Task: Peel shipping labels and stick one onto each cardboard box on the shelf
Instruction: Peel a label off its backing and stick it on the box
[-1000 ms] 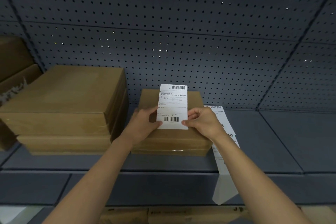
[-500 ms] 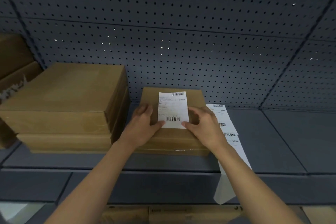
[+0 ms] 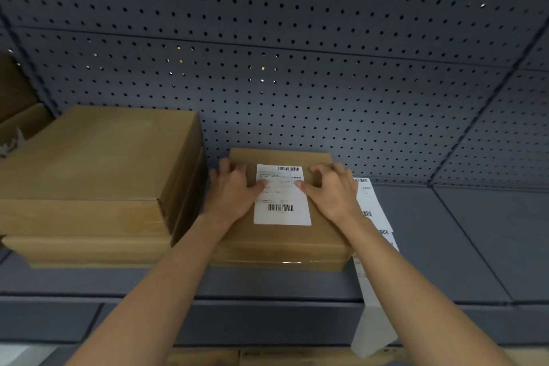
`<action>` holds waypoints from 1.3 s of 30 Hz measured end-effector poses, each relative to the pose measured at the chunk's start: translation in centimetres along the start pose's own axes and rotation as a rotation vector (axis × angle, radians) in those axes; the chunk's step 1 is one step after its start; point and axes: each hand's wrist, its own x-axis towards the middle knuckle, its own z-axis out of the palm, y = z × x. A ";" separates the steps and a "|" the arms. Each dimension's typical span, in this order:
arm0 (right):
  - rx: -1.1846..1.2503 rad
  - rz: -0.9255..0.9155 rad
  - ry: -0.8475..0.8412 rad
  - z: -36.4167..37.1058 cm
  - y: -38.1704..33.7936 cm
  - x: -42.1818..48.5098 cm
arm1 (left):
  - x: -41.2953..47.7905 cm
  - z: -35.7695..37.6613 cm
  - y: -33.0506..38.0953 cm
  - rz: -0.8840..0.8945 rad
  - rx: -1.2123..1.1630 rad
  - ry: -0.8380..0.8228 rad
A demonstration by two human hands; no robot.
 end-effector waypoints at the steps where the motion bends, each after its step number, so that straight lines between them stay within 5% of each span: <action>1: -0.017 0.013 0.001 0.1 0.0 0.7 | 0.7 0.0 0.1 -0.015 -0.001 0.020; 14: -0.012 0.147 0.077 1.5 0.1 4.6 | 4.8 0.5 0.2 -0.088 -0.035 0.105; 19: 0.048 0.126 -0.056 -0.2 0.6 5.5 | 3.9 -1.1 -0.1 -0.092 -0.159 0.055; 24: 0.160 -0.285 -0.040 -3.2 1.4 1.0 | -0.3 -2.4 -1.3 -0.120 -0.316 0.058; 30: -0.174 -0.842 -0.239 -2.6 2.8 -5.0 | -3.6 -1.2 -2.6 -0.244 -0.380 -0.058; 39: -0.417 -0.864 -0.516 -2.6 2.0 -4.5 | -4.0 -0.3 -3.3 -0.233 -0.617 -0.076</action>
